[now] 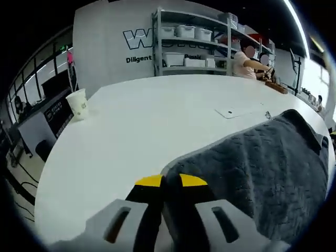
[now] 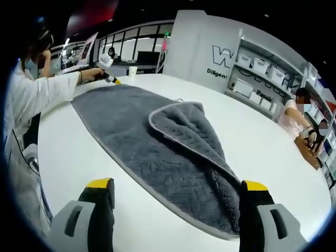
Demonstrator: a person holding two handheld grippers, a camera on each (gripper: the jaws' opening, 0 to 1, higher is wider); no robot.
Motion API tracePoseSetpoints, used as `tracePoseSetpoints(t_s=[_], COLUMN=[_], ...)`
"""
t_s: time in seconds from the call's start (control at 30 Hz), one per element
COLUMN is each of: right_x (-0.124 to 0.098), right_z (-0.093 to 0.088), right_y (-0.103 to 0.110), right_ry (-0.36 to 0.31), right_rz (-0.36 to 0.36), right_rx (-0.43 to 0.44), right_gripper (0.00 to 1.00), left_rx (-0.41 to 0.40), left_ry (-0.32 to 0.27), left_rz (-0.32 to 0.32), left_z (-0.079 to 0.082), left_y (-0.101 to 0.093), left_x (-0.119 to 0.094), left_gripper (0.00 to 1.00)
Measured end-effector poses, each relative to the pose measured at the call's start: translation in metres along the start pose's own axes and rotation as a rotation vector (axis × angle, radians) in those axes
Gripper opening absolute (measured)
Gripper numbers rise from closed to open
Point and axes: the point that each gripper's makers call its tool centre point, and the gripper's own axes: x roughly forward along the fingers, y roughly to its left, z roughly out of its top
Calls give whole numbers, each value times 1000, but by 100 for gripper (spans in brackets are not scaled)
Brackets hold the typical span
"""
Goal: Open the folded towel by lifting each exposed corner and separating the folded layers until the towel lies flat within the target outline without major curled edges
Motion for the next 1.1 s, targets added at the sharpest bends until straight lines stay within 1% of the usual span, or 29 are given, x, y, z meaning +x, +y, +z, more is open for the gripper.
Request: tracePoseSetpoints(t_s=[0.1,0.2,0.43,0.67,0.77,1.1], right_x=[0,0,1,0,0,-2], right_z=[-1,-1,-3,-2,-2,-1], right_y=[0,-1,1,-2,-1,-5], right_ry=[2,3,9,6,5,-2], right_rz=[-1,-2,5,0,2,-8], right_rx=[2,2,3,5,5,10], right_gripper=[99,99,99,99,99,99], left_rx=[5,35,86,107,132,154], left_ry=[-6,0,-16,-9,-5,-2], left_rz=[5,4,12,21,42,76], left_z=[1,0,0,1,2,5], left_y=[2,0,1,2,4,13], left_x=[1,2,2,2,3,6], left_gripper=[7,4,1,0,0,0])
